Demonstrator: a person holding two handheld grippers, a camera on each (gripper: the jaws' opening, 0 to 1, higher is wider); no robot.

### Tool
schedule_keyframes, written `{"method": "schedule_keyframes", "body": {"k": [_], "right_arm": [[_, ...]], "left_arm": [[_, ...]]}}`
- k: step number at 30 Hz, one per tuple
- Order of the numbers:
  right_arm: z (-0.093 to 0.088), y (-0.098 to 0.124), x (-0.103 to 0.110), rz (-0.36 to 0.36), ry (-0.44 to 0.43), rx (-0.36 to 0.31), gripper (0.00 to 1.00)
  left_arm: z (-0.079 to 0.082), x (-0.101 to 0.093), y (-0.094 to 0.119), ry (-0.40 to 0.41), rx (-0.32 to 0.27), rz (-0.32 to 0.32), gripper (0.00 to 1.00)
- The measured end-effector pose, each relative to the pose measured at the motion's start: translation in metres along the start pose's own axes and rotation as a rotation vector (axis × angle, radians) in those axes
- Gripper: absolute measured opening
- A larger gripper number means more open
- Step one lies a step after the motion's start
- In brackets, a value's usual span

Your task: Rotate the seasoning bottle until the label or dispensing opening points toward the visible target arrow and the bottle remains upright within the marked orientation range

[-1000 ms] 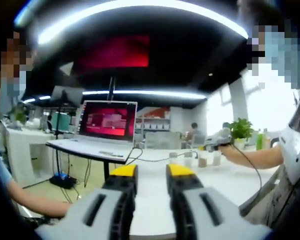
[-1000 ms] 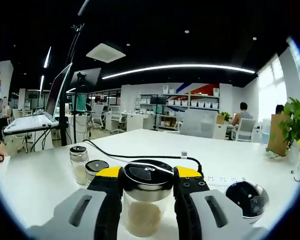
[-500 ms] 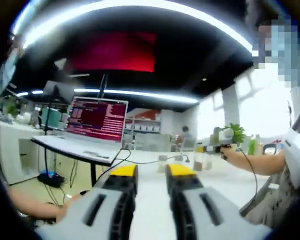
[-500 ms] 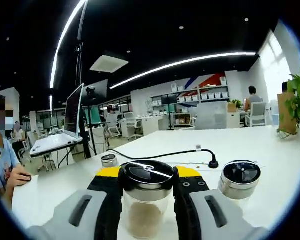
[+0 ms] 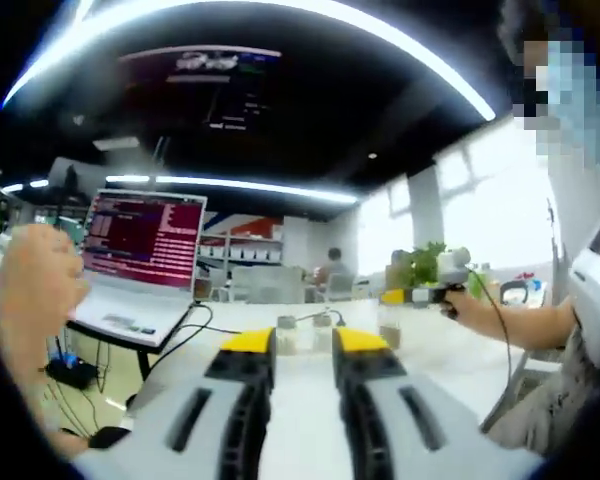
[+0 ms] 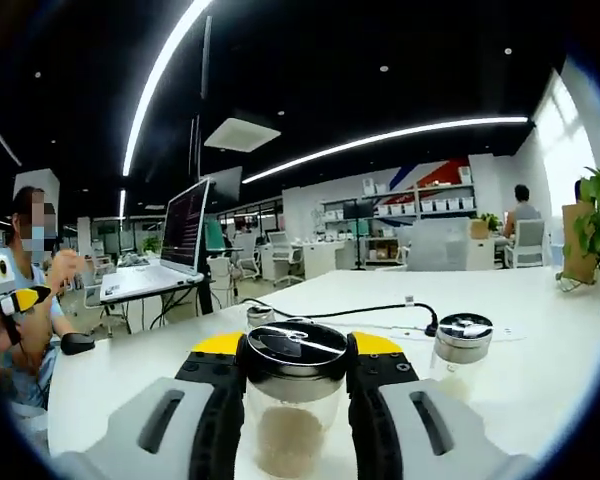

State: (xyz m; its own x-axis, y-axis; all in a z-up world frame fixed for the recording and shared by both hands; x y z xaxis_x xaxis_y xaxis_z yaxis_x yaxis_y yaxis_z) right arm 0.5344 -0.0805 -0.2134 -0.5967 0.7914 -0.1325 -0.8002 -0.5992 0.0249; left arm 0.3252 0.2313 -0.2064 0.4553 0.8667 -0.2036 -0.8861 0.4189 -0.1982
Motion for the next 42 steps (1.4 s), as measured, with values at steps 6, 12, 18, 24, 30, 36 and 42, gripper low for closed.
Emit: {"method": "schedule_keyframes", "body": {"k": [6,12,18,24,30,36,42], "right_arm": [[-0.002,0.012,0.016,0.030,0.030,0.000,0.38],[-0.005,0.022,0.032,0.065,0.066,-0.012,0.38],[-0.012,0.030,0.042,0.071,0.064,-0.021,0.39],[-0.023,0.035,0.048,0.066,0.100,-0.003,0.39],[-0.026,0.041,0.046,0.063,0.104,-0.023,0.39],[-0.027,0.044,0.051,0.076,0.154,-0.042,0.40],[-0.030,0.046,0.052,0.125,0.161,-0.082,0.41]], "left_arm": [[0.002,-0.012,-0.015,-0.024,0.009,-0.054,0.24],[0.006,-0.029,-0.025,-0.078,0.017,-0.118,0.24],[0.023,-0.041,-0.027,-0.133,-0.013,-0.154,0.24],[0.017,-0.043,-0.031,-0.168,0.012,-0.168,0.23],[0.018,-0.046,-0.028,-0.167,0.009,-0.168,0.23],[0.022,-0.056,-0.029,-0.164,-0.018,-0.187,0.23],[0.017,-0.064,-0.033,-0.167,-0.006,-0.193,0.23]]}}
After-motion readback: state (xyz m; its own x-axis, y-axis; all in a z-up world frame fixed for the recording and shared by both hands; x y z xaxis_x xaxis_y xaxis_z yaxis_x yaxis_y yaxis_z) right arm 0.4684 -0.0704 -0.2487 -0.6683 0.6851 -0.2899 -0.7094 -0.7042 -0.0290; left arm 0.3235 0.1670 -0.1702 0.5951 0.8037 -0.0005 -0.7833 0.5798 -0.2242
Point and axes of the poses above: the point that each gripper's makers call its tool centre point, and the gripper's own axes: y roughly backward along the fingers, x roughly to its left, z roughly out of its top, the point moved 4 cm from there along y, roughly backward along the fingers, and after that the axes turned 11 degrees about y, right-handed, at the moved point
